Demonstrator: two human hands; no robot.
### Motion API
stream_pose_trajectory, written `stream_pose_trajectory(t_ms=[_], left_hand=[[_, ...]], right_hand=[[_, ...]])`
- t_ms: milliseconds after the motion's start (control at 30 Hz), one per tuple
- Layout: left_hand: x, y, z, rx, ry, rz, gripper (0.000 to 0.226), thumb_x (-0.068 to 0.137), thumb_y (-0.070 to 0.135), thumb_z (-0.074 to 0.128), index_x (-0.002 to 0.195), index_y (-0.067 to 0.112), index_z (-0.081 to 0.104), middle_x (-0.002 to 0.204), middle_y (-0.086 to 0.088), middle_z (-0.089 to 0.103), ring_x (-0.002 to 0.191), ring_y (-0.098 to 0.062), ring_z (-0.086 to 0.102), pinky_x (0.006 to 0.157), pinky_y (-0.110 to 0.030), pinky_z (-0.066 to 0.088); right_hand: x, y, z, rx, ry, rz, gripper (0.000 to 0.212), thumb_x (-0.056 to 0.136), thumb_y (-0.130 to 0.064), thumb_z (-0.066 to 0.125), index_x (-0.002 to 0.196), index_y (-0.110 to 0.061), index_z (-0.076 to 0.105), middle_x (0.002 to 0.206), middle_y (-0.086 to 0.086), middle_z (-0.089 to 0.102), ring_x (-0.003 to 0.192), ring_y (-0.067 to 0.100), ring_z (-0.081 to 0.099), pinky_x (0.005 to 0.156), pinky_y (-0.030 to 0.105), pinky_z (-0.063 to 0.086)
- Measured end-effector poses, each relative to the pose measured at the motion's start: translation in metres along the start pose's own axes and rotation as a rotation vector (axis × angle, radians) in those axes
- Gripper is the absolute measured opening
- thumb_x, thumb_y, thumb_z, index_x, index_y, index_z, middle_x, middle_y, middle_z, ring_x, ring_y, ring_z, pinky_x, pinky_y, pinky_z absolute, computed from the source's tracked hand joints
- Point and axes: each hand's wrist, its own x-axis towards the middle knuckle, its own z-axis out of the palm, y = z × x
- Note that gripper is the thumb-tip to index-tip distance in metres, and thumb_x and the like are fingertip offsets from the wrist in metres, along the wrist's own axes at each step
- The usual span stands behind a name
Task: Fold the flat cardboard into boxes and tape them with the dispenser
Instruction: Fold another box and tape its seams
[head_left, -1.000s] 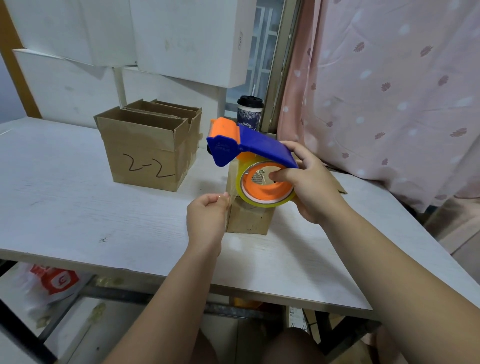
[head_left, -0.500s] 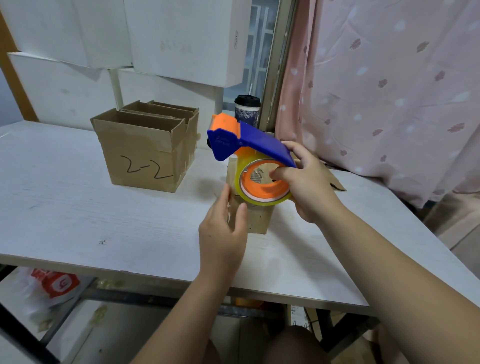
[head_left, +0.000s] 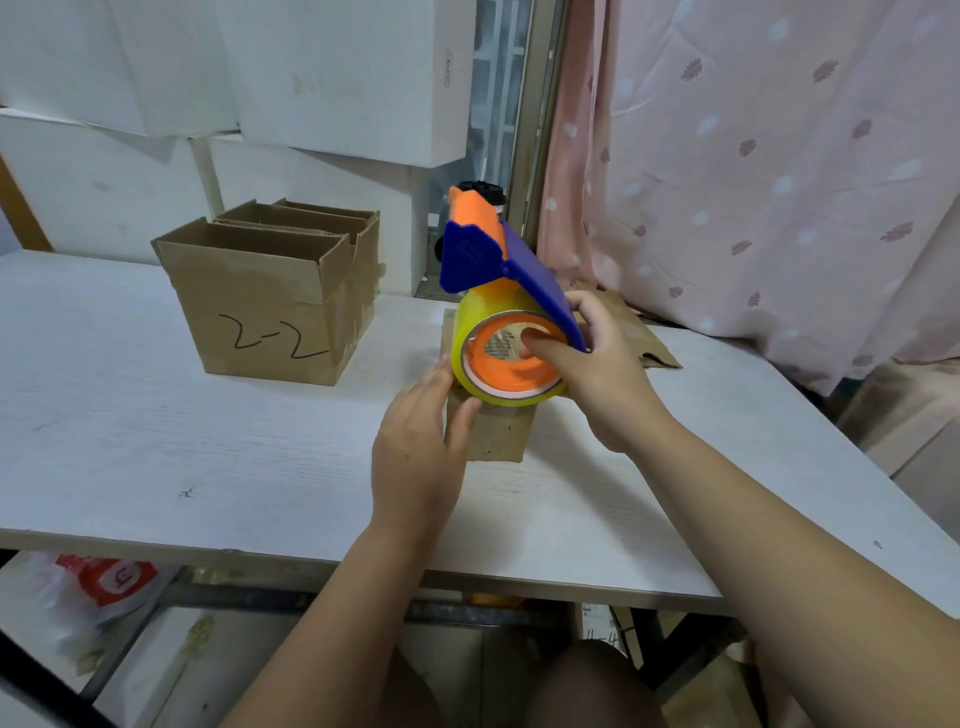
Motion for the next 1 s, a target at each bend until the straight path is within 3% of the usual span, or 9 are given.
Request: stream_pose_trajectory(t_ms=[200,267,367,533,700,1000], left_hand=[[0.002,-0.002,0.002,0.132,0.132,0.042,0.027,0.080,0.014,0.074,0.105,0.005,0.069,0.090,-0.008,0.070,0.086,-0.028,0.057,0.070,-0.026,0.040],[0.002,-0.001,0.002,0.180,0.185,0.074,0.024,0.078,0.012,0.076,0.101,0.005,0.071,0.080,-0.008,0.069,0.076,-0.028,0.055,0.063,-0.027,0.040],[0.002,0.000,0.002,0.255,0.269,0.149,0.017,0.079,0.011,0.075,0.095,0.007,0.074,0.070,-0.004,0.068,0.065,-0.028,0.052,0.058,-0.032,0.040],[0.004,-0.004,0.001,0.437,0.271,0.308,0.014,0.089,0.020,0.065,0.095,0.012,0.074,0.079,0.000,0.073,0.063,-0.026,0.051,0.064,-0.037,0.042],[0.004,-0.007,-0.005,0.555,0.298,0.430,0.013,0.089,0.022,0.066,0.094,0.014,0.075,0.082,0.002,0.074,0.063,-0.026,0.053,0.068,-0.038,0.046],[0.011,-0.007,-0.011,0.585,0.274,0.546,0.006,0.085,0.014,0.068,0.085,0.012,0.075,0.083,0.003,0.074,0.057,-0.025,0.047,0.059,-0.032,0.043]], right_hand=[[-0.008,0.015,0.004,0.068,0.033,0.014,0.034,0.080,-0.019,0.075,0.095,-0.042,0.055,0.091,-0.025,0.066,0.091,0.002,0.065,0.072,0.024,0.057],[-0.007,0.016,0.003,0.072,0.028,0.026,0.036,0.080,-0.015,0.074,0.094,-0.042,0.055,0.094,-0.020,0.066,0.093,0.006,0.065,0.074,0.027,0.058],[-0.004,0.012,0.000,0.089,0.030,0.043,0.041,0.081,-0.006,0.067,0.089,-0.045,0.057,0.097,-0.012,0.065,0.098,0.015,0.064,0.080,0.043,0.059],[0.003,0.003,-0.009,0.157,-0.011,0.070,0.049,0.078,0.008,0.057,0.094,-0.038,0.060,0.101,0.008,0.064,0.103,0.037,0.061,0.084,0.061,0.052],[0.006,0.001,-0.018,0.253,-0.023,0.120,0.053,0.075,0.014,0.054,0.100,-0.032,0.061,0.099,0.004,0.066,0.093,0.028,0.066,0.081,0.054,0.054],[0.018,-0.003,-0.054,-0.048,0.024,0.006,0.055,0.073,0.015,0.059,0.100,-0.033,0.063,0.099,0.005,0.065,0.098,0.032,0.063,0.077,0.039,0.054]])
